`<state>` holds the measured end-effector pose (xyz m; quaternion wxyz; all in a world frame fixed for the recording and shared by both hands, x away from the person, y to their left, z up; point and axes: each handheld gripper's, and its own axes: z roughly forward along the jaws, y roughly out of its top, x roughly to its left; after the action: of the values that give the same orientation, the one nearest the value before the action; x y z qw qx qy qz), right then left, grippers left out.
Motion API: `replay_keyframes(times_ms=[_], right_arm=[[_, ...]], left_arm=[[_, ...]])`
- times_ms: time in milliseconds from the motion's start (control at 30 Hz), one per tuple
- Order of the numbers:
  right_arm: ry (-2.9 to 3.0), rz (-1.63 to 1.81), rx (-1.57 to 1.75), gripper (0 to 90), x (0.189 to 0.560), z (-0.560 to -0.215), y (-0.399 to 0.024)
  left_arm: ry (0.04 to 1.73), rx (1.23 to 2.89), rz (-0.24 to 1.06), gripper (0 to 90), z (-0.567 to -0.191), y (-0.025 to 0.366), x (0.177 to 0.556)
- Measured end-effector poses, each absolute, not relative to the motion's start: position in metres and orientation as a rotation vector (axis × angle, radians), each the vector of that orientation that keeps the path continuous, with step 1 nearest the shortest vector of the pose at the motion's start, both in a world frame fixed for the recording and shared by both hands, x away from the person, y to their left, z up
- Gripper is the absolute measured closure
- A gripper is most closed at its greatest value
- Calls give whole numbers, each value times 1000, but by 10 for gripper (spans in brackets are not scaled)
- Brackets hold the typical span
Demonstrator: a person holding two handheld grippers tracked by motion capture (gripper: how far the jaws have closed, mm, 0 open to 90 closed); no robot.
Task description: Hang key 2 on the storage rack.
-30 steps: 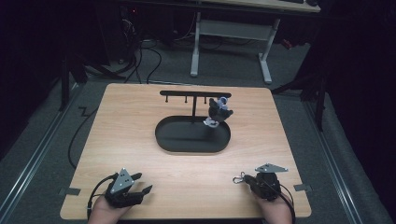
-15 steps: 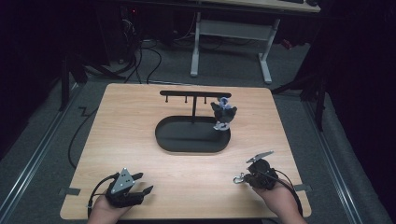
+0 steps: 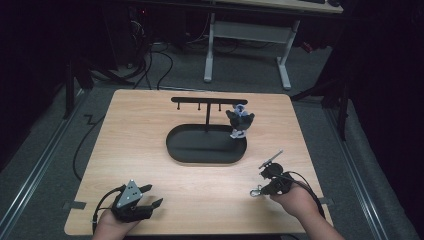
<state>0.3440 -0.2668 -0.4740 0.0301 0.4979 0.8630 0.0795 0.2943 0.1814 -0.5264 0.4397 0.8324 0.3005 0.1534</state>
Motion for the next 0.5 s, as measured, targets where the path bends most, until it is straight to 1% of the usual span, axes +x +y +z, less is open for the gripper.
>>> replay_keyframes(times_ms=[133,233,500], right_arm=[[2686,222,1543,857,347,-475,-267],[2692,223,1532,886,347,-475,-266],[2727,223,1500,892,349,-468,-260]], left_arm=[[747,2068,381,378,-527,181,294],[748,2070,378,378,-527,181,294],[749,2069,382,378,-526,182,294]])
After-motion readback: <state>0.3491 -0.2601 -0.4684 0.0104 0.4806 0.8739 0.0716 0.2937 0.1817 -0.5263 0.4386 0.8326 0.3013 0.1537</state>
